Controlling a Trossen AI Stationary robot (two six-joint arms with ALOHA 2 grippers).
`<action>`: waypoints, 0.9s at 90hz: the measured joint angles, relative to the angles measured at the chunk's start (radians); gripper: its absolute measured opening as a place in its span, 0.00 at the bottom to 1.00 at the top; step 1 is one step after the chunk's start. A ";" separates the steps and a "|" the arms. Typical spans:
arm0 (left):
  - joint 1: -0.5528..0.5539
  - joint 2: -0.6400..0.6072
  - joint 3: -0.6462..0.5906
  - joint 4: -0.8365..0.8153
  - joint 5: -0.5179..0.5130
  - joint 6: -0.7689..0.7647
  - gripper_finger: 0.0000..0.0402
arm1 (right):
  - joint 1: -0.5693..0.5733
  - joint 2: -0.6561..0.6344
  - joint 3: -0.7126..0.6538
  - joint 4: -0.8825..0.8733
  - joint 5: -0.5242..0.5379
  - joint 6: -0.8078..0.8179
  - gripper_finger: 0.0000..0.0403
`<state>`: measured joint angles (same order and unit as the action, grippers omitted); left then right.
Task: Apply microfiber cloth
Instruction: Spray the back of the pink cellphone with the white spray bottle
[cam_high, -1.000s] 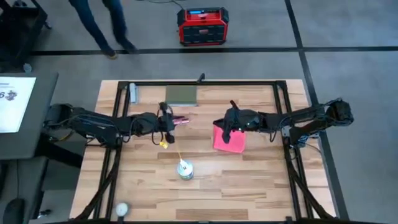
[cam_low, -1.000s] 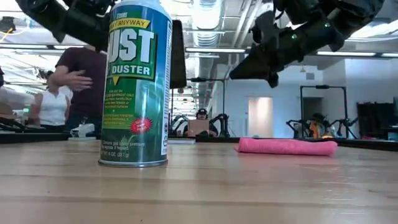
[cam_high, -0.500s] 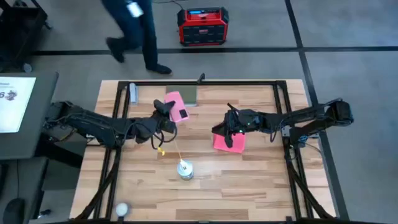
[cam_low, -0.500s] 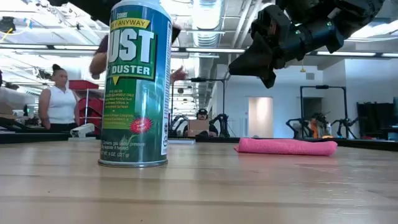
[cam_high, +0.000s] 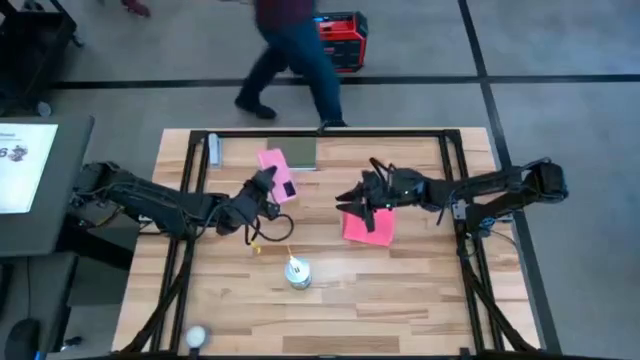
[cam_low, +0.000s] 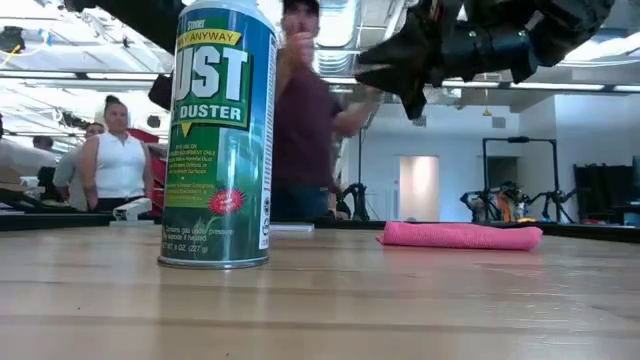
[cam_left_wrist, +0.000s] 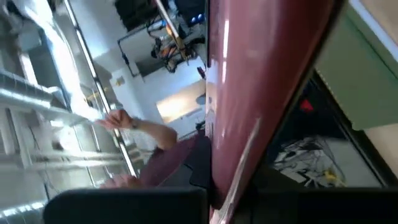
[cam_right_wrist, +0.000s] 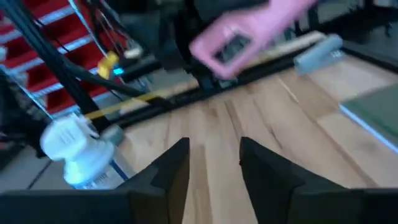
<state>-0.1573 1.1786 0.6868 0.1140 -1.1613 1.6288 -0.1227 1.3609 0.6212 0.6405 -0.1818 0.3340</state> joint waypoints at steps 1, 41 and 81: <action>0.004 0.000 0.000 0.010 0.008 0.009 0.00 | -0.001 0.000 0.000 0.006 -0.006 0.000 0.36; 0.047 0.017 0.007 0.376 0.276 0.529 0.00 | -0.027 0.000 0.001 0.103 -0.040 0.009 0.46; 0.015 0.019 0.008 0.443 0.349 0.631 0.00 | -0.039 0.166 0.178 0.134 -0.057 0.074 0.53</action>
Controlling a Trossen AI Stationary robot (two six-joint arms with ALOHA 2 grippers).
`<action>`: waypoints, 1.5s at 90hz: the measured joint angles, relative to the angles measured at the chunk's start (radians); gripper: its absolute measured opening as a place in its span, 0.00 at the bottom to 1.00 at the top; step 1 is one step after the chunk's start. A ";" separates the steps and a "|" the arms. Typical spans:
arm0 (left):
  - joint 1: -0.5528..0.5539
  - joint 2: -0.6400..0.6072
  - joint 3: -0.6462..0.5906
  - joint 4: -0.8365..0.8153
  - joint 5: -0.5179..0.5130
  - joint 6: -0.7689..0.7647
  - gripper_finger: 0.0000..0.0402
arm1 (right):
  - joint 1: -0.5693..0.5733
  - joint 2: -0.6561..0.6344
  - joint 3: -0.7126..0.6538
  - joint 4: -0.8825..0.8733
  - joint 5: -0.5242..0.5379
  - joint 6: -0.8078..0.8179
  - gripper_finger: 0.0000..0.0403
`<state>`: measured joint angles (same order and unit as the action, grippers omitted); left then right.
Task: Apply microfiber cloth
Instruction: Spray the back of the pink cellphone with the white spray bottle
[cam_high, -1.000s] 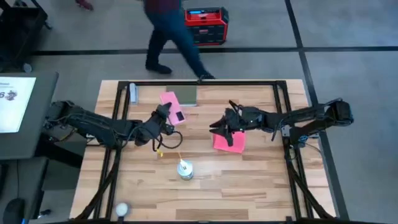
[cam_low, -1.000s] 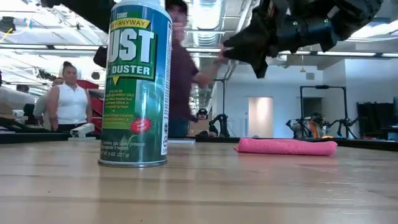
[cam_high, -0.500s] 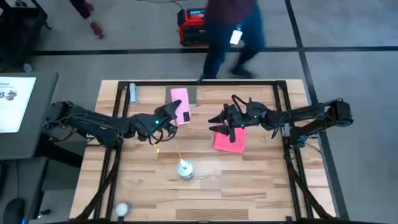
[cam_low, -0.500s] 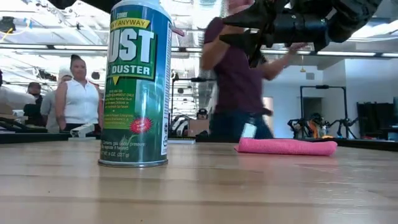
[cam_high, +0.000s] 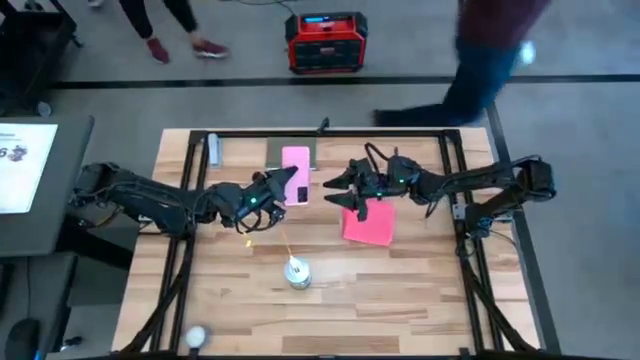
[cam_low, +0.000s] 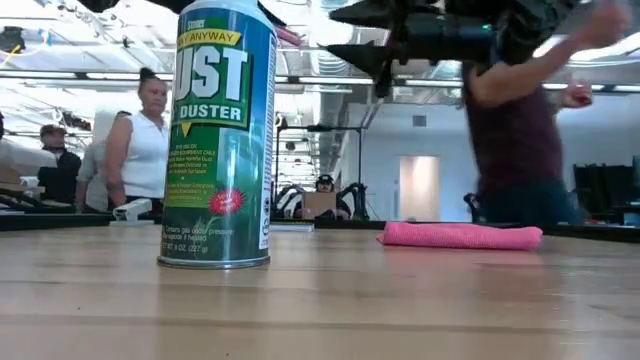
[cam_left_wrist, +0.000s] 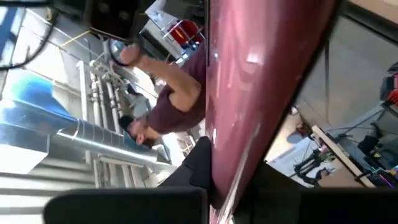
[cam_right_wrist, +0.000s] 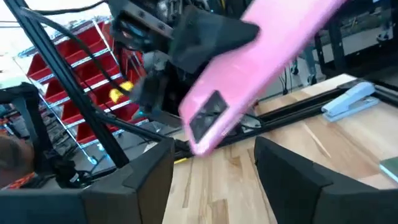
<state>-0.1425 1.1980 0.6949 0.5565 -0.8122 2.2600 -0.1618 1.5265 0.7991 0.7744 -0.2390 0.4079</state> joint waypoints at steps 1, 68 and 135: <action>-0.002 0.000 0.000 0.001 0.000 0.001 0.00 | 0.000 0.008 0.004 0.007 -0.003 0.004 0.53; -0.025 -0.001 -0.011 0.089 0.010 0.030 0.01 | 0.003 0.215 0.168 0.209 -0.131 0.075 0.10; -0.038 0.000 -0.013 0.088 -0.068 -0.163 0.29 | -0.012 0.214 0.168 0.170 -0.110 -0.072 0.08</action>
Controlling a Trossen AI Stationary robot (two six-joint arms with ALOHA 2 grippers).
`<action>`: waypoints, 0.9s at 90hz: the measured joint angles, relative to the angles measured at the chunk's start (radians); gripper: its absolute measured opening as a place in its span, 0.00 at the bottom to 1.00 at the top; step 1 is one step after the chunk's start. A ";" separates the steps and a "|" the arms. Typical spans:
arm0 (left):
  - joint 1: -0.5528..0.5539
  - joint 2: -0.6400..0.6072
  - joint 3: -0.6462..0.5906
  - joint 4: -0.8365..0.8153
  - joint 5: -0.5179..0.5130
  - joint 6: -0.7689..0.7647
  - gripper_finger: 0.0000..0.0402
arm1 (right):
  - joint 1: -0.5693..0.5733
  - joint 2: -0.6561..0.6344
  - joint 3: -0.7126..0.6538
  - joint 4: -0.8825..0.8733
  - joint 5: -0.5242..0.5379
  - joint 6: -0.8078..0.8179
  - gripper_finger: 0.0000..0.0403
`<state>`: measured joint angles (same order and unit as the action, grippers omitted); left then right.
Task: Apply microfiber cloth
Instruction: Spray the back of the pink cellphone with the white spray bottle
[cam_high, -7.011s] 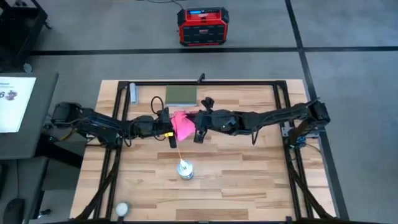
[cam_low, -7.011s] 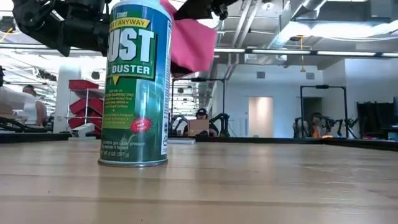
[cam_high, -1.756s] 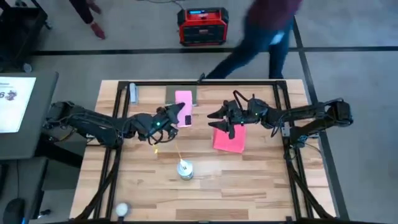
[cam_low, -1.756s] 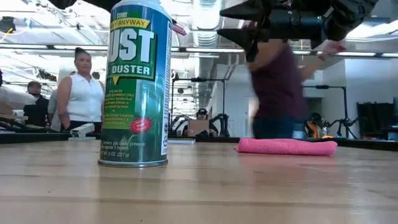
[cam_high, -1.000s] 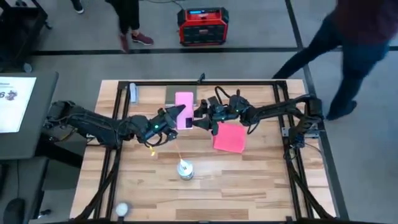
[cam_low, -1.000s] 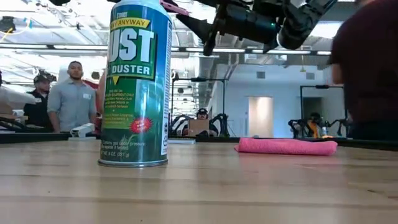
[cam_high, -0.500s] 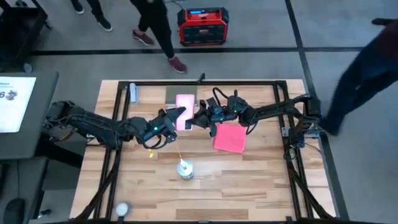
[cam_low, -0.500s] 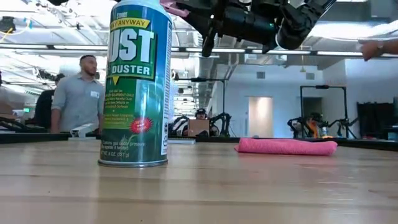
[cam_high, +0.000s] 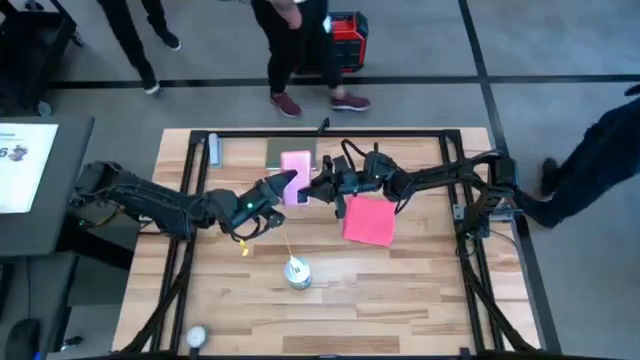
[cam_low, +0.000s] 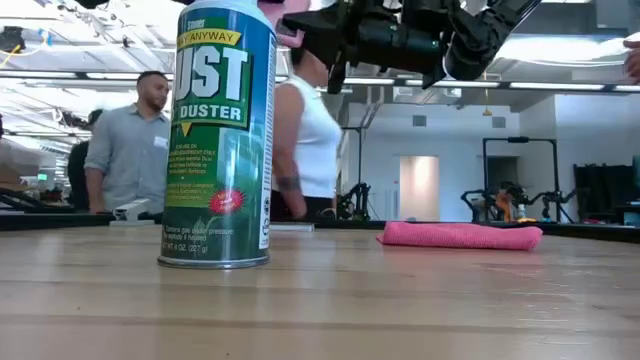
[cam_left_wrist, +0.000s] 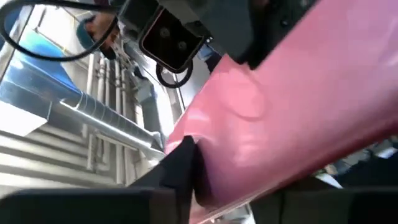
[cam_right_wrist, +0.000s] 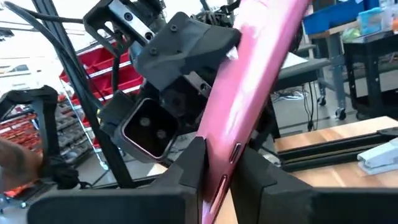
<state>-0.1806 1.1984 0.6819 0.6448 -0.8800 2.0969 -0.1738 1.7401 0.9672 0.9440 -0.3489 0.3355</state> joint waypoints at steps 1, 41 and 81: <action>0.000 0.000 0.000 0.000 -0.001 -0.003 0.29 | 0.000 0.000 0.000 -0.001 0.001 0.000 0.08; 0.000 0.002 -0.001 0.197 -0.037 -0.006 0.39 | 0.000 -0.040 0.003 -0.043 0.029 -0.060 0.06; -0.014 -0.028 0.003 0.485 -0.231 -0.179 0.39 | 0.000 -0.253 -0.067 -0.352 0.152 -0.258 0.04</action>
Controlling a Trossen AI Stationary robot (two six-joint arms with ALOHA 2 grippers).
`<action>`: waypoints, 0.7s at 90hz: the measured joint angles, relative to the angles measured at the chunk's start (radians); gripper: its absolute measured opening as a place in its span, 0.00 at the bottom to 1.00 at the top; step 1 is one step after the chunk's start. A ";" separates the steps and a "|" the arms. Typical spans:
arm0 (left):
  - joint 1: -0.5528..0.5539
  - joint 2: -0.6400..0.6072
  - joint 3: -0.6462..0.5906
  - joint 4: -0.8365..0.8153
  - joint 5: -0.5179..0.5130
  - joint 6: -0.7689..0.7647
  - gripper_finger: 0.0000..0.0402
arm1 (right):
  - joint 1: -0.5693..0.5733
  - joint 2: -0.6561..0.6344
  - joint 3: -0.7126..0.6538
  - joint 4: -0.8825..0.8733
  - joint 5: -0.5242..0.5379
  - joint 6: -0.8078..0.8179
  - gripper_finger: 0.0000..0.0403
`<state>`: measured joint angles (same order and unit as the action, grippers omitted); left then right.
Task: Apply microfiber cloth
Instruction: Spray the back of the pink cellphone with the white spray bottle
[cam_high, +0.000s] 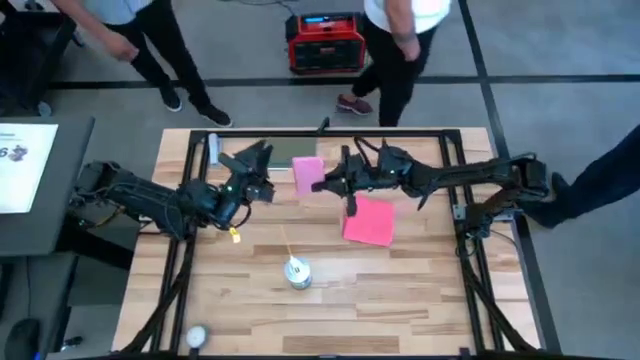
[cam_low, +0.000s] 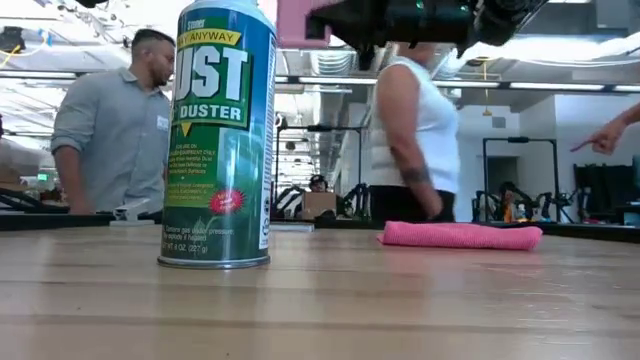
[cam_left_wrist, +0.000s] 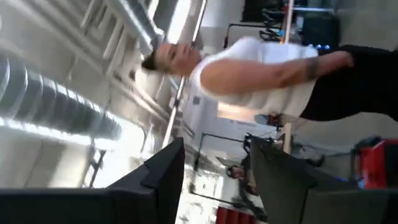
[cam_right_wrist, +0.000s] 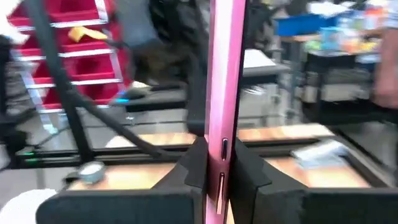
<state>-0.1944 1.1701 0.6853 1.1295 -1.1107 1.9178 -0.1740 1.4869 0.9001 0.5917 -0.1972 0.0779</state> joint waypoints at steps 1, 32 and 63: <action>-0.003 -0.003 0.000 -0.001 -0.003 -0.013 0.39 | 0.000 -0.006 -0.005 -0.006 0.007 -0.002 0.04; -0.174 -0.058 0.000 -0.303 -0.073 -0.574 0.38 | 0.018 -0.232 -0.216 -0.086 0.175 -0.015 0.04; -0.361 -0.061 0.000 -0.766 -0.080 -1.371 0.26 | 0.110 -0.453 -0.392 -0.195 0.349 -0.026 0.04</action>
<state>-0.5555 1.1095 0.6857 0.3640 -1.1905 0.5468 -0.0644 1.0340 0.5082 0.3969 0.1522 0.0519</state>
